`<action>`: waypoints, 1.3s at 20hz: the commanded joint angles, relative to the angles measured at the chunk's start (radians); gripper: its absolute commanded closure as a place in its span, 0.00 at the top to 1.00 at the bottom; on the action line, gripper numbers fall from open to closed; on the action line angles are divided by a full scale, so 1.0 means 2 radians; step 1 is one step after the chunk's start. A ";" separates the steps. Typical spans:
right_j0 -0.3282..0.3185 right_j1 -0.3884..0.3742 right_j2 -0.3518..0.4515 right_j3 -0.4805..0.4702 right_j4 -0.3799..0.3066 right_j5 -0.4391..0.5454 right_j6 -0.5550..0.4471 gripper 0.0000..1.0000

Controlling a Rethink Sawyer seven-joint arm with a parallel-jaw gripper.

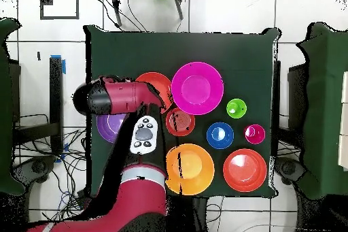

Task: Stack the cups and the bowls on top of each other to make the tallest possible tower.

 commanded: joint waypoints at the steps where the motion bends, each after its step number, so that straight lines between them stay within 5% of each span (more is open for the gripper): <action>1: -0.024 0.051 0.018 -0.027 -0.005 -0.043 0.064 1.00; 26: -0.041 0.102 0.027 -0.015 0.001 -0.103 0.065 1.00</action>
